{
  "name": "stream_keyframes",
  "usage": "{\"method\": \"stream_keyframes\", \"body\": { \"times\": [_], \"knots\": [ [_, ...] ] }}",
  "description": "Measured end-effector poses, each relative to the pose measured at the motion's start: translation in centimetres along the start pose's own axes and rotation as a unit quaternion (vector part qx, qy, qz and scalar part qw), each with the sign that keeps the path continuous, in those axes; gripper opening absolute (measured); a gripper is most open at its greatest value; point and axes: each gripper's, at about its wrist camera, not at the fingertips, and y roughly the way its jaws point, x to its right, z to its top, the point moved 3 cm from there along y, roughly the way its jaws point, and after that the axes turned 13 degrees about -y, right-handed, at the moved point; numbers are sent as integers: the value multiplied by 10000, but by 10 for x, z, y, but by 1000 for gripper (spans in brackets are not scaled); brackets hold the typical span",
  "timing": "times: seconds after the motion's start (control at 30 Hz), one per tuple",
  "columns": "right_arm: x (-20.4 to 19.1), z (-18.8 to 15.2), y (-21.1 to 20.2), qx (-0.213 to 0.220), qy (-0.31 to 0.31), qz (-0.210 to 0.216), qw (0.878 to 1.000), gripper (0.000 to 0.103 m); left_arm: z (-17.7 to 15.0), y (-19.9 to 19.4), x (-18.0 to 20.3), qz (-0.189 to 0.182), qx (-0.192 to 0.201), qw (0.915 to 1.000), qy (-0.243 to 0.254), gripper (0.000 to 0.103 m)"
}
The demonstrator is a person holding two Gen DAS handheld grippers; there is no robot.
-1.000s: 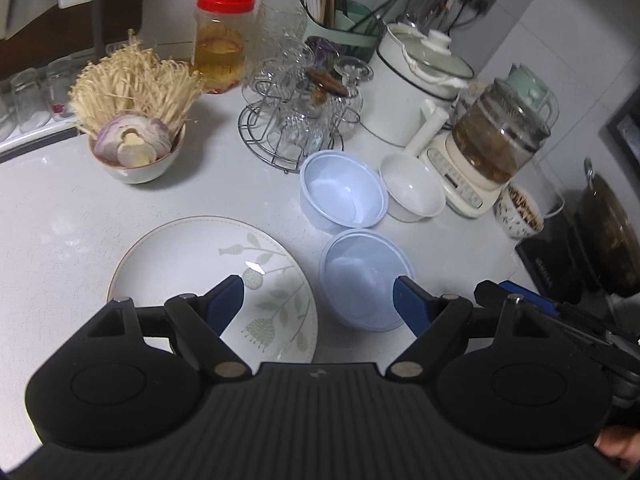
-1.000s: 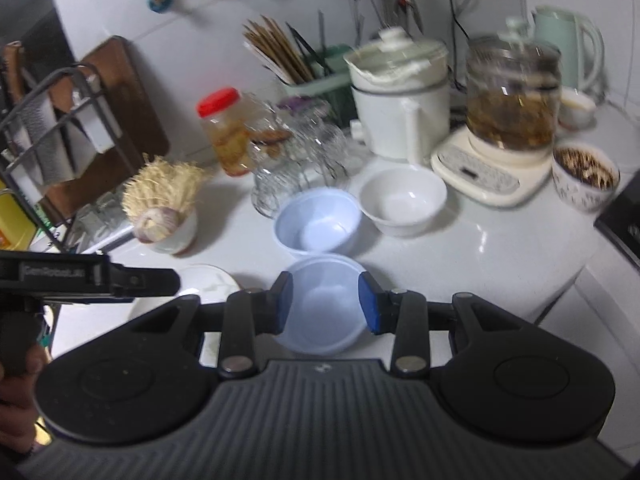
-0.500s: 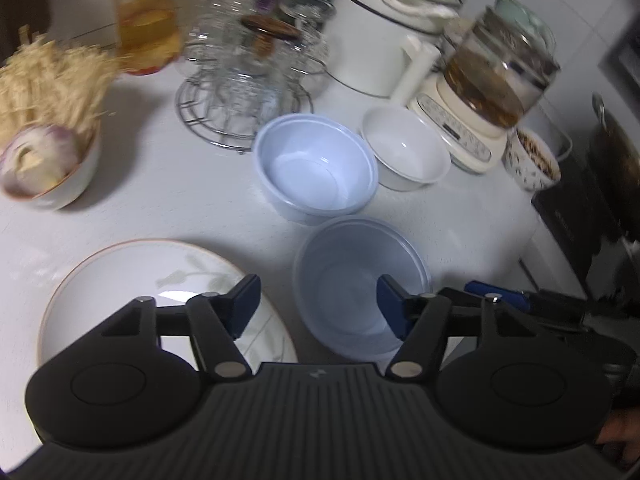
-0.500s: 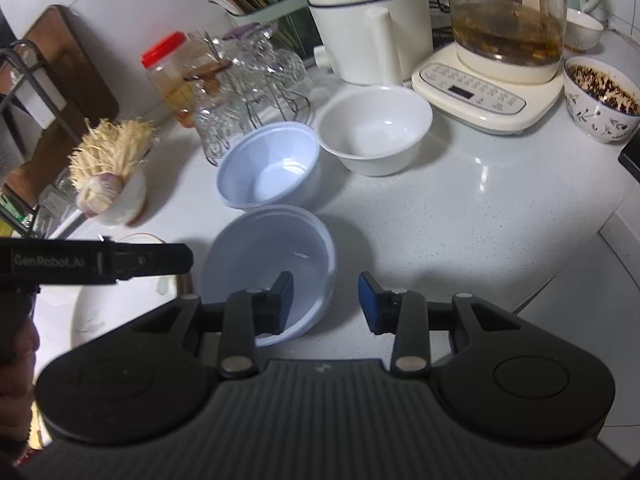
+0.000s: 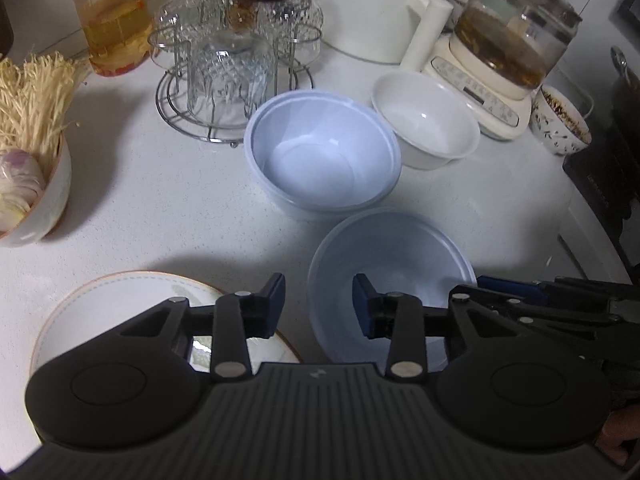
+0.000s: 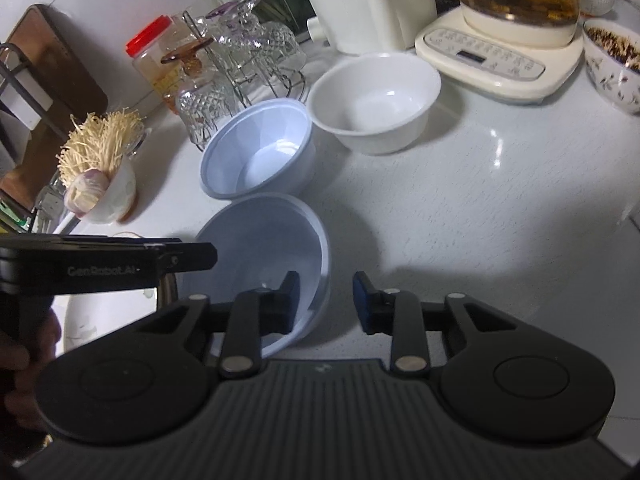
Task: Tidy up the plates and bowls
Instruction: 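Close both tools on the light blue bowl rim and lift it, then lower the held blue bowl into the other blue bowl and open both tools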
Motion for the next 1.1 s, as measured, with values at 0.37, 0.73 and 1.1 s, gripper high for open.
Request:
{"method": "stream_keyframes", "body": {
  "times": [0.37, 0.73, 1.1],
  "knots": [
    [-2, -3, 5, -46, 41, 218, 9997, 17, -6, 12, 7, -86, -223, 9997, -46, 37],
    [-5, -1, -10, 86, 37, 181, 9998, 16, -6, -7, 7, -301, -217, 9991, -186, 37],
    [-12, 10, -45, 489, 91, 177, 9986, 16, -2, -48, 12, -637, 64, 9971, -419, 37]
  ]
}}
